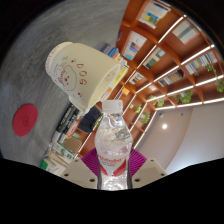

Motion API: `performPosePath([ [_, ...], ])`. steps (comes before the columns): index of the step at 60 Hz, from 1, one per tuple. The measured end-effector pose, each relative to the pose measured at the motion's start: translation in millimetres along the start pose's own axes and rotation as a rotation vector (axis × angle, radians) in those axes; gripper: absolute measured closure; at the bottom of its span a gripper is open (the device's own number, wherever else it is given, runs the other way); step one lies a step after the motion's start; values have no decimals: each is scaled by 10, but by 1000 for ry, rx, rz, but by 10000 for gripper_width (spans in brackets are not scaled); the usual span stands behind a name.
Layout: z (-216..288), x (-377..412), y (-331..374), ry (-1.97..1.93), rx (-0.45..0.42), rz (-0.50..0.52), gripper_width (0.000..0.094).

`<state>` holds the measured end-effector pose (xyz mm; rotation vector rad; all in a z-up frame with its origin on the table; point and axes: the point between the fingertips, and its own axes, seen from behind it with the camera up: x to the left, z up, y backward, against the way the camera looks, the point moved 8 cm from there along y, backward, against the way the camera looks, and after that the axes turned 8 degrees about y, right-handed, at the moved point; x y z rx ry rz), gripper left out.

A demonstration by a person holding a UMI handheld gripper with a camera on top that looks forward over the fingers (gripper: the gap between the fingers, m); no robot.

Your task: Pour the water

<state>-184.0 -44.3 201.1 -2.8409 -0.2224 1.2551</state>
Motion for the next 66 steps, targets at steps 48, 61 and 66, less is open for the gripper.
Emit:
performPosePath([
  [48, -72, 222, 354, -1438, -69, 129, 565],
  [61, 299, 507, 355, -1975, -132, 238, 564],
  [66, 160, 609, 324, -2073, -132, 286, 565],
])
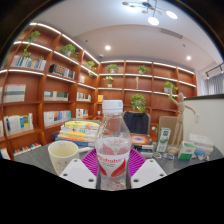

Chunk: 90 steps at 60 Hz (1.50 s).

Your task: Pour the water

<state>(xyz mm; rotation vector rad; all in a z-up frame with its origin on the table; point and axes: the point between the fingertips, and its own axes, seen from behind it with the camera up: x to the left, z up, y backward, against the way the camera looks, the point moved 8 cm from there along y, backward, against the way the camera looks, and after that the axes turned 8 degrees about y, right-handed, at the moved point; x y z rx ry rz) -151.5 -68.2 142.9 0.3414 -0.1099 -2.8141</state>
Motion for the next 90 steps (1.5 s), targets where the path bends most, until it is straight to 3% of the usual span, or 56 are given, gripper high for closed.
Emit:
performPosePath([
  [9, -194, -90, -82, -92, 16, 9, 555],
  [20, -230, -137, -88, -117, -30, -6, 557],
  [26, -215, -124, -102, -111, -20, -12, 517],
  [34, -256, -107, -113, -119, 9, 12, 390],
  [40, -322, -91, 49, -173, 84, 20, 188],
  [44, -357, -110, 209, -182, 89, -6, 124],
  [61, -457, -140, 1115, -104, 155, -143, 126],
  [90, -321, -256, 1714, -82, 79, -204, 123],
])
